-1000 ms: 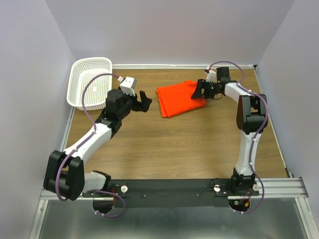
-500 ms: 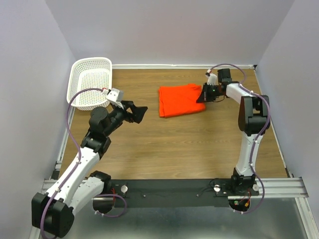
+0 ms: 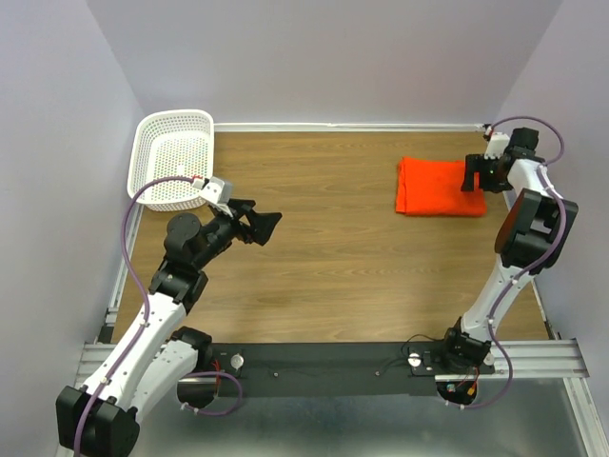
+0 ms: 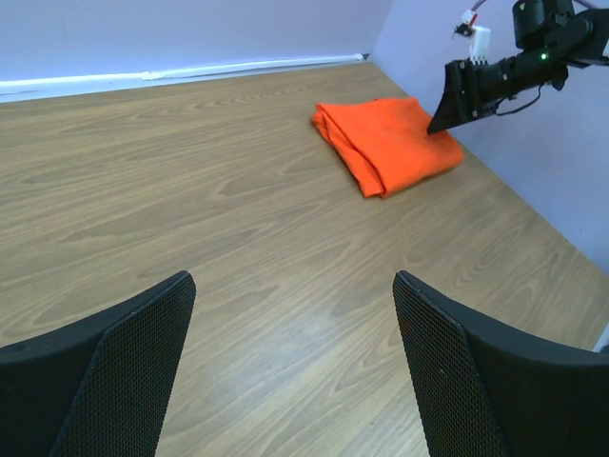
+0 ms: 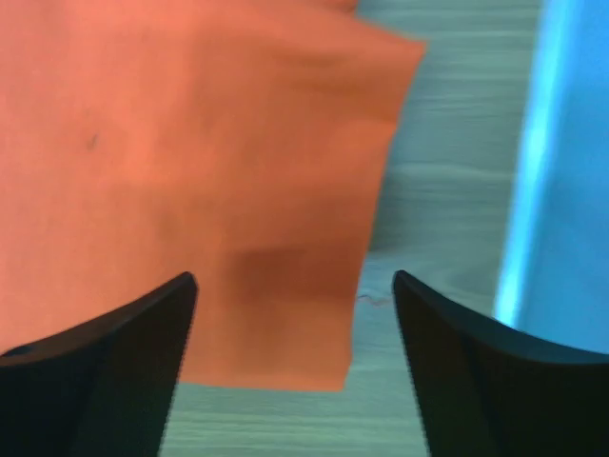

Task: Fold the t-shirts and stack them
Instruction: Neatly place the folded tshirt to the corner, then reset both grippers

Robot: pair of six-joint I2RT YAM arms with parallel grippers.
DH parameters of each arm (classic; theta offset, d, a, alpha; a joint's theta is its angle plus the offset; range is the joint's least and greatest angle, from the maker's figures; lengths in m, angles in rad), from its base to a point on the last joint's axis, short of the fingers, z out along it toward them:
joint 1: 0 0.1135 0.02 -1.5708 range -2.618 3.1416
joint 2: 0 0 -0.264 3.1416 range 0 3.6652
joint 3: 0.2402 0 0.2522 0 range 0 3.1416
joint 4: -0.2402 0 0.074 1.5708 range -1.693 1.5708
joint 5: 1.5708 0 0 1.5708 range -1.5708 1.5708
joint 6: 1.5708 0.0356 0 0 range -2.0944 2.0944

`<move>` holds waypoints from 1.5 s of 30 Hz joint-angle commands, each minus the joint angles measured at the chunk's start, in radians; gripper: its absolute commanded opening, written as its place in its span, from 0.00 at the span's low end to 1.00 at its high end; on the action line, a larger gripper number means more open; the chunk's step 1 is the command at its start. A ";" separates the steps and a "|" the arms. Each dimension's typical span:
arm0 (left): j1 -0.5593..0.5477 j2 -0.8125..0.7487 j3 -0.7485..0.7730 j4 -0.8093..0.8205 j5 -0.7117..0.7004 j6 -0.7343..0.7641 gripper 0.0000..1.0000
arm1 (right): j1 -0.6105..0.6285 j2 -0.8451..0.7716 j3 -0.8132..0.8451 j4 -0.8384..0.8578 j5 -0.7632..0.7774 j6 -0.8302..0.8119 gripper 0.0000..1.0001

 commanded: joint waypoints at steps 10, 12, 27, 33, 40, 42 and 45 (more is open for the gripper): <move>-0.001 -0.048 -0.002 -0.018 -0.010 0.007 0.92 | -0.009 -0.274 -0.065 -0.024 0.007 -0.194 1.00; -0.001 -0.060 0.005 -0.034 -0.053 0.018 0.92 | 0.009 -0.352 -0.152 -0.031 -0.096 -0.237 1.00; 0.001 0.000 0.130 -0.245 -0.456 0.068 0.98 | 0.249 -0.633 -0.548 0.222 -0.459 -0.030 0.99; 0.002 -0.088 0.151 -0.294 -0.547 0.110 0.98 | 0.382 -0.727 -0.644 0.403 0.096 0.070 1.00; 0.002 -0.184 0.139 -0.345 -0.621 0.196 0.98 | 0.382 -0.841 -0.723 0.545 0.622 0.300 1.00; 0.002 -0.191 0.147 -0.357 -0.654 0.216 0.98 | 0.382 -0.906 -0.746 0.542 0.663 0.302 1.00; 0.002 -0.203 0.147 -0.363 -0.688 0.239 0.98 | 0.384 -0.992 -0.782 0.542 0.703 0.338 1.00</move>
